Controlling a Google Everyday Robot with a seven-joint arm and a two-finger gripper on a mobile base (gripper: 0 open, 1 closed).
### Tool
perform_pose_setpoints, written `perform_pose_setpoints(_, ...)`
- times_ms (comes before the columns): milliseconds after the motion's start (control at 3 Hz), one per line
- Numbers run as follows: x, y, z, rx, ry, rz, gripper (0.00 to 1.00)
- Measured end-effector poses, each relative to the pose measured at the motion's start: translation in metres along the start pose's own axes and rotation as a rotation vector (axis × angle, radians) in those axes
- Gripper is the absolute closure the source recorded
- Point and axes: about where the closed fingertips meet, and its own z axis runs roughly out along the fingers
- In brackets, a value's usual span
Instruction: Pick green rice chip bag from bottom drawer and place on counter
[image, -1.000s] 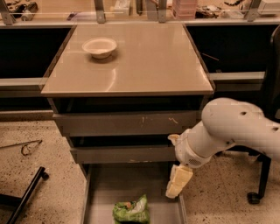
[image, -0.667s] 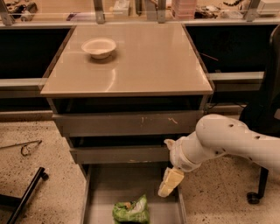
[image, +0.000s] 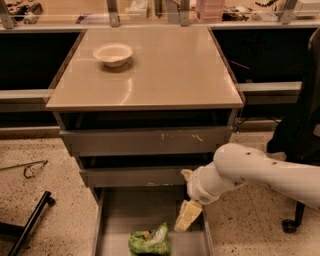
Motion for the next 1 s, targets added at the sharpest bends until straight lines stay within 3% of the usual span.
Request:
perform_pose_setpoints(667, 0.043, 0.001, 0.151, -0.079, -0.068, 0.056, 0.00)
perform_pose_setpoints(1000, 0.053, 0.015, 0.173, -0.120, -0.078, 0.085, 0.00)
